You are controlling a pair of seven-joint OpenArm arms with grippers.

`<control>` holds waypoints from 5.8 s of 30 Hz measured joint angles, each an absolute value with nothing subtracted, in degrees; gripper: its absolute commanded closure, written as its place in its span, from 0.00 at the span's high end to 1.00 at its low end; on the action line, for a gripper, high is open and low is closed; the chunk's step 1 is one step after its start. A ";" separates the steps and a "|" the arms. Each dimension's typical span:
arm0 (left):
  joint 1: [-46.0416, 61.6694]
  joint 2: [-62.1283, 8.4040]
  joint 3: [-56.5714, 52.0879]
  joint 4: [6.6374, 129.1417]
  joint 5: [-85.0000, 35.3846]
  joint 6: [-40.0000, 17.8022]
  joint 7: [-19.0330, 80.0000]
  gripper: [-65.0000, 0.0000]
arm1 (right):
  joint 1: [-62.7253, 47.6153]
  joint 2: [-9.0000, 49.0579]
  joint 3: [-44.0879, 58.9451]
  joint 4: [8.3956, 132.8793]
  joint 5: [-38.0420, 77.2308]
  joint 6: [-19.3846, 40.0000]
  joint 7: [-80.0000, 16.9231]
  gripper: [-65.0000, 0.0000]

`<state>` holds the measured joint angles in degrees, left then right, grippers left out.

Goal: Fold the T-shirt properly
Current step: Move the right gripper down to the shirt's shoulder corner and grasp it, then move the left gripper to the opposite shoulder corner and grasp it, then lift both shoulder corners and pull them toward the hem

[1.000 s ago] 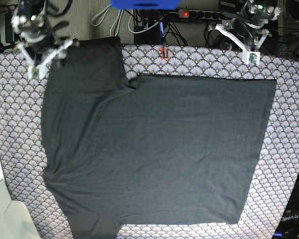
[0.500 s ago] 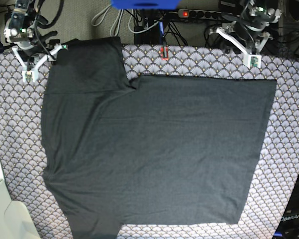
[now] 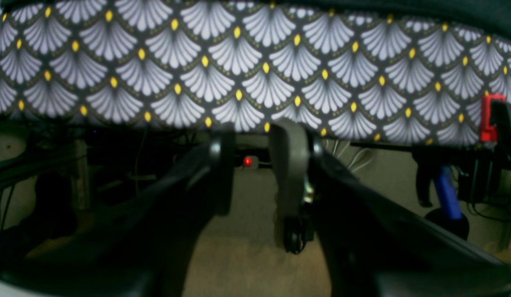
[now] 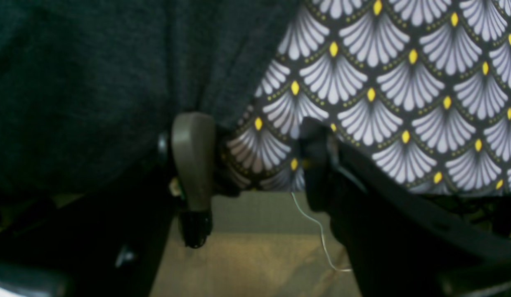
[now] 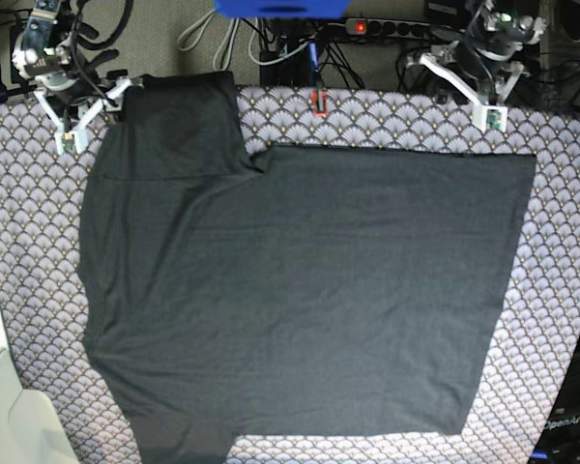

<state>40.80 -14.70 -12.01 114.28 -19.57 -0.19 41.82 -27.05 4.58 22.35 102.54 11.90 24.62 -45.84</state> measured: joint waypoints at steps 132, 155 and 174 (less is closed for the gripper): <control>6.24 -13.56 -40.42 79.13 -17.96 -22.68 49.47 0.57 | -26.55 6.17 15.94 101.82 16.73 25.28 -45.87 0.00; 7.49 -14.28 -37.82 78.15 -18.85 -23.16 47.24 0.28 | -24.80 6.92 15.84 101.93 17.23 25.69 -51.07 0.00; 8.60 -14.24 -37.76 78.76 -20.03 -23.22 47.42 0.01 | -27.53 7.92 16.10 109.23 15.35 25.67 -54.41 0.00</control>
<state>8.60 -14.24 -37.76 78.76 -20.03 -23.22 47.42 -27.53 7.92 16.10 109.23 15.35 25.67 -54.41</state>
